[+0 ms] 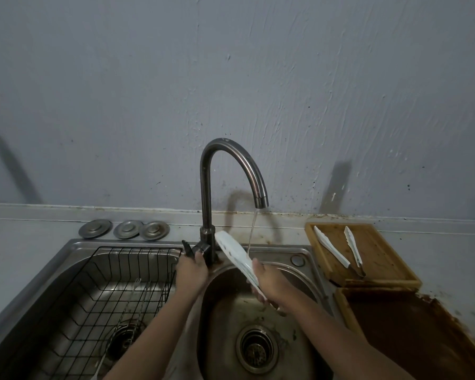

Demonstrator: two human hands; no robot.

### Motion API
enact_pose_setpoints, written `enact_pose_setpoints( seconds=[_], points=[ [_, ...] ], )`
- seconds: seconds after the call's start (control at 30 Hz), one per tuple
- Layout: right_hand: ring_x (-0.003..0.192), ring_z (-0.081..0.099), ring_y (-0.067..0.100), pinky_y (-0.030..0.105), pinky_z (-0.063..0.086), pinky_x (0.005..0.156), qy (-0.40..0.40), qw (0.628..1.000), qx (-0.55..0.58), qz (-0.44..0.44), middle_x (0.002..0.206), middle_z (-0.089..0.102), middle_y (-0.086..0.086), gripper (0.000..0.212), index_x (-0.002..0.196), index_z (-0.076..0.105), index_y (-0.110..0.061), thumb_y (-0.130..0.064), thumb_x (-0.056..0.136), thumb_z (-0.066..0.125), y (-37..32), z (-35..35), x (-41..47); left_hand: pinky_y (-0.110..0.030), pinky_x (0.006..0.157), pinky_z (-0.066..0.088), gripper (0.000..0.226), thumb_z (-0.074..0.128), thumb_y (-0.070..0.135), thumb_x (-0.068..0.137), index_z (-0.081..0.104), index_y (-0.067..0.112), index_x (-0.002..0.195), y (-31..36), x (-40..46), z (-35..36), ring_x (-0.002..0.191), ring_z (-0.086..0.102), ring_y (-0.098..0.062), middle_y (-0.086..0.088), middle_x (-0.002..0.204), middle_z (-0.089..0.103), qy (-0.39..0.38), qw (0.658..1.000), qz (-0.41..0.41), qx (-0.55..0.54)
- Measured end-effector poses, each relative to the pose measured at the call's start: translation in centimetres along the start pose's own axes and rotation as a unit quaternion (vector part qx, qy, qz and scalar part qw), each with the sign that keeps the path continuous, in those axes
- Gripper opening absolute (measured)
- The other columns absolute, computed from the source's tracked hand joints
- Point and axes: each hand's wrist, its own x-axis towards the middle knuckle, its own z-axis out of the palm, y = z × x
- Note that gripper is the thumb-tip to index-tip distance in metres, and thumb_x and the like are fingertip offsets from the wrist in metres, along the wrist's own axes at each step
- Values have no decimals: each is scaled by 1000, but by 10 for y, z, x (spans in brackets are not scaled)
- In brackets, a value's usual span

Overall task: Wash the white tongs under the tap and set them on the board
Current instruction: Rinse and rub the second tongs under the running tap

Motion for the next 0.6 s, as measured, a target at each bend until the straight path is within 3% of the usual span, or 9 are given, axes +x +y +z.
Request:
enact_pose_setpoints(
  seconds=[0.1,0.17,0.23,0.33,0.47,0.6],
  points=[
    [48,48,13,23,39,44,-30,984,173,16,63,54,4,54,80,57,-7,-44,100,22,-9,1,-3,-36,76,49,34,61,14,86,52,-10,108,0,12,-7,98,59,-37,-25,107,59,21,997,49,56],
    [47,48,14,25,40,45,-43,965,259,8,61,54,5,54,81,58,-5,-44,99,24,-13,3,0,-27,65,44,30,61,8,84,52,-11,105,1,16,-8,91,59,-35,-27,107,57,13,995,55,81],
    [47,48,15,27,41,44,-48,946,321,-4,62,55,6,54,82,58,-4,-43,99,26,-17,5,2,-27,64,41,26,58,7,87,49,-10,104,3,16,-9,84,56,-29,-23,105,54,17,994,67,79],
    [47,47,15,28,41,44,-52,926,372,-29,62,53,7,55,82,58,-2,-43,99,26,-21,5,3,-27,64,36,17,51,6,92,46,-4,105,7,16,-9,78,48,-18,-11,93,47,13,995,76,66],
    [46,46,15,26,40,42,-63,897,436,-33,60,52,7,56,85,58,-1,-43,99,25,-17,1,0,-31,74,39,17,52,9,92,46,-1,105,6,22,-4,95,55,-29,-13,97,52,26,997,65,44],
    [45,45,15,25,39,42,-44,922,384,-17,60,51,7,57,85,57,-2,-42,100,20,-11,-7,-7,-36,73,45,15,48,6,92,46,-1,106,9,24,2,82,52,-24,-13,95,52,53,997,24,46]
  ],
)
